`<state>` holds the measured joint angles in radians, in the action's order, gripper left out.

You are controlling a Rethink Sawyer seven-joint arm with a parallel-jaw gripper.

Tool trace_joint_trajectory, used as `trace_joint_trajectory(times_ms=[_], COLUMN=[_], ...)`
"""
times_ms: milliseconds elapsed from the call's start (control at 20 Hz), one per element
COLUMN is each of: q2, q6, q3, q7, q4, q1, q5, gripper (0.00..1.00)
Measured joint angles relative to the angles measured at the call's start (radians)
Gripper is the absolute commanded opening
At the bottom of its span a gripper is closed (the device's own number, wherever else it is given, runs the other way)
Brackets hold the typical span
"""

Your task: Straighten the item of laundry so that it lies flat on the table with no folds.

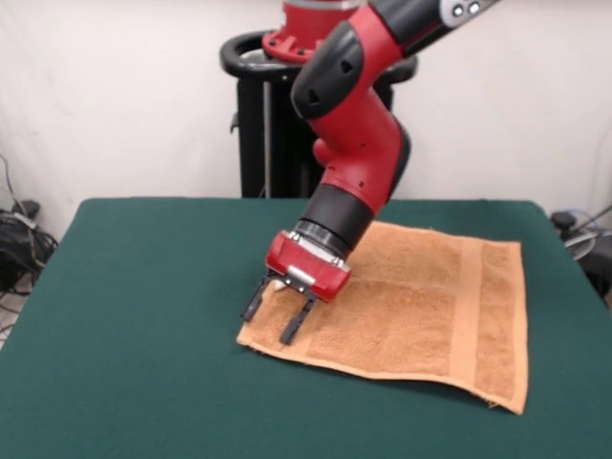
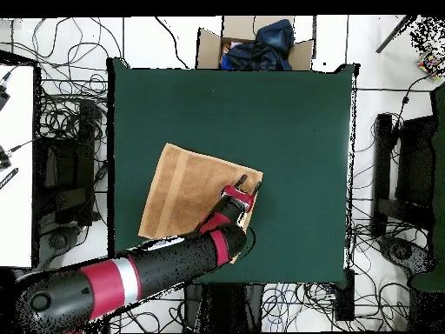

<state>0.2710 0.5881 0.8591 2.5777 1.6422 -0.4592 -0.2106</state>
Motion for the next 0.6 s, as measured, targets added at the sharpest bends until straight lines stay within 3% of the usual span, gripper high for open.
trace_joint_trajectory(times_ms=[250,300,500,600], q2=[-0.021,-0.066,-0.159,-0.272], q6=[-0.005,-0.016,-0.053,-0.142], q3=[-0.01,-0.036,-0.092,-0.155], q7=[0.0,0.0,0.0,0.0], q4=[-0.004,-0.008,-0.009,0.002], q1=[0.031,0.066,0.133,0.199], q5=[0.037,0.113,0.242,0.363], gripper=[1.0,1.0,1.0,1.0])
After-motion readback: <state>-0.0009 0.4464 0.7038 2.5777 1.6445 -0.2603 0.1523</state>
